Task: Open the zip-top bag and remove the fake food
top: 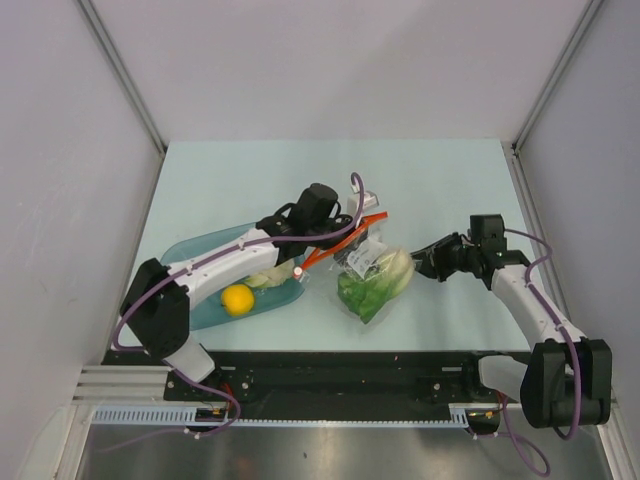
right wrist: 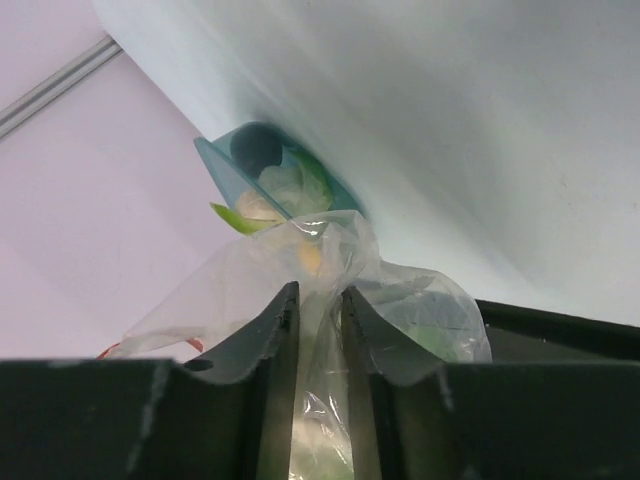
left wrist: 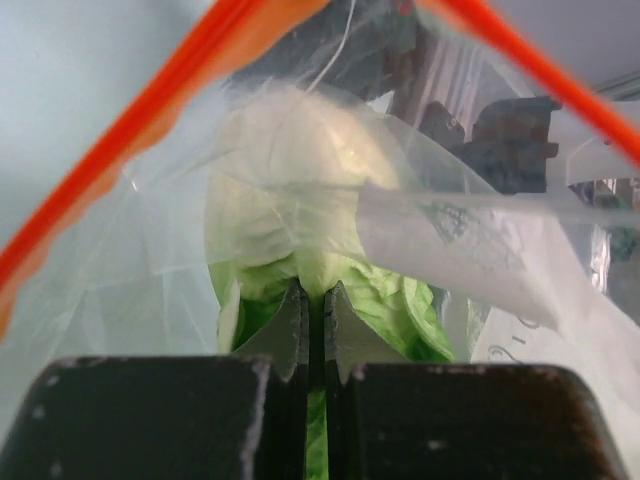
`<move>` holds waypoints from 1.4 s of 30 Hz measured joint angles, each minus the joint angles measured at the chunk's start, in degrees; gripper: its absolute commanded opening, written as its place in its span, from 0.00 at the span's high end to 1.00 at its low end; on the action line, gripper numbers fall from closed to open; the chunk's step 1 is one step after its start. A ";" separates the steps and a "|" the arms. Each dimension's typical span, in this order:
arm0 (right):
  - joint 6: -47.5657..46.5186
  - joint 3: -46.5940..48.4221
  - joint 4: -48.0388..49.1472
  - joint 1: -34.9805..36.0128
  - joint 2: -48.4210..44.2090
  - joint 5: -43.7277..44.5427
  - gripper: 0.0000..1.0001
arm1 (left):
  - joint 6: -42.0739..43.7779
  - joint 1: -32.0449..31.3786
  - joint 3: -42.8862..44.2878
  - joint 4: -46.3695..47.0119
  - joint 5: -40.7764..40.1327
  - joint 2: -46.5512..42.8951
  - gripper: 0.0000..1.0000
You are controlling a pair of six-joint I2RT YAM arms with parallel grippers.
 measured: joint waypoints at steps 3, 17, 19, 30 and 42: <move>1.29 -0.94 0.68 -0.15 -0.39 0.50 0.94 | -0.13 0.00 -0.24 0.48 -0.61 -0.11 1.00; -4.81 -8.09 2.19 -8.55 3.43 -2.27 1.00 | -1.62 1.70 -9.35 1.66 -10.62 -17.55 1.00; -7.37 -7.93 2.12 -8.61 5.55 -2.80 1.00 | -1.66 2.36 -9.18 1.46 -12.76 -20.00 1.00; -14.62 -5.95 1.73 -9.27 9.42 -4.76 1.00 | -5.40 4.39 -7.02 2.25 -21.49 -22.73 1.00; -24.41 5.22 -2.71 -1.95 12.90 -1.46 1.00 | -9.53 5.16 -6.60 17.73 -22.62 -16.06 1.00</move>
